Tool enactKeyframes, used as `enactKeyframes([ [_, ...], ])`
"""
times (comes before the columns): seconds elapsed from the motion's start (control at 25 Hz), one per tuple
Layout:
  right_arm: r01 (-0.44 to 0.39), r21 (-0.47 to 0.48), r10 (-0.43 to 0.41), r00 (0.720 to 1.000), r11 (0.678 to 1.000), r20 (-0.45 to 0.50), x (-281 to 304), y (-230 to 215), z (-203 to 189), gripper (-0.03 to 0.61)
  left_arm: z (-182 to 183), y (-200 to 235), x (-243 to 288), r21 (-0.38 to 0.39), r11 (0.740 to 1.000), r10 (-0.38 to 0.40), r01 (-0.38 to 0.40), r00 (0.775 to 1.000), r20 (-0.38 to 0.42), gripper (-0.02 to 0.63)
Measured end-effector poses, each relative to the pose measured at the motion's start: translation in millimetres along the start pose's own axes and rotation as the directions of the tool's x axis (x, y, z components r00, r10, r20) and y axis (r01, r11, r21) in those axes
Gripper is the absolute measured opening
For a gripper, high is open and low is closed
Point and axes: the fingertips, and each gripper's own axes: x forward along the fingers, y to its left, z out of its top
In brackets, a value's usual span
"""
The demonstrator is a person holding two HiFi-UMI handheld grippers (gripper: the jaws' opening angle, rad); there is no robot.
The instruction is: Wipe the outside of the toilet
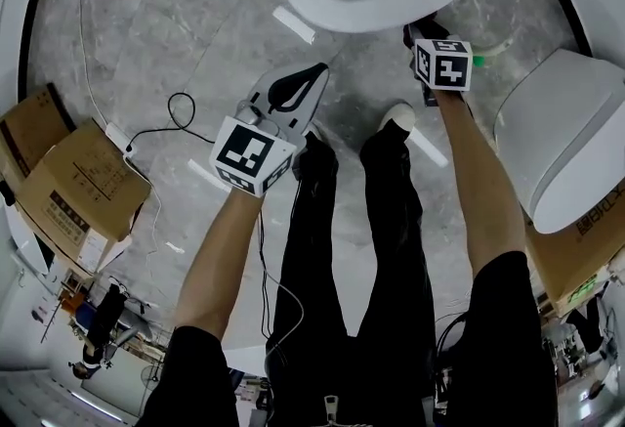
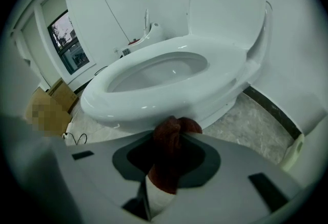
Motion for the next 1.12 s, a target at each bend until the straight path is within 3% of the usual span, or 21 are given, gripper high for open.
enactKeyframes([
  [0.24,-0.014,-0.031,0.013,0.999,0.999,-0.036,5,39,-12,0.095,-11,14,-25,-0.014,1.0,0.015,-0.015,1.0,0.004,0.008],
  [0.56,-0.032,-0.005,0.032,0.999,0.999,-0.038,9,82,-16,0.095,-21,33,-60,-0.018,0.999,0.04,-0.039,0.999,0.011,0.008],
  [1.12,-0.093,0.124,0.092,0.996,0.988,0.01,21,177,-2,0.094,-40,71,-122,-0.025,0.996,0.086,-0.086,0.996,-0.009,0.008],
])
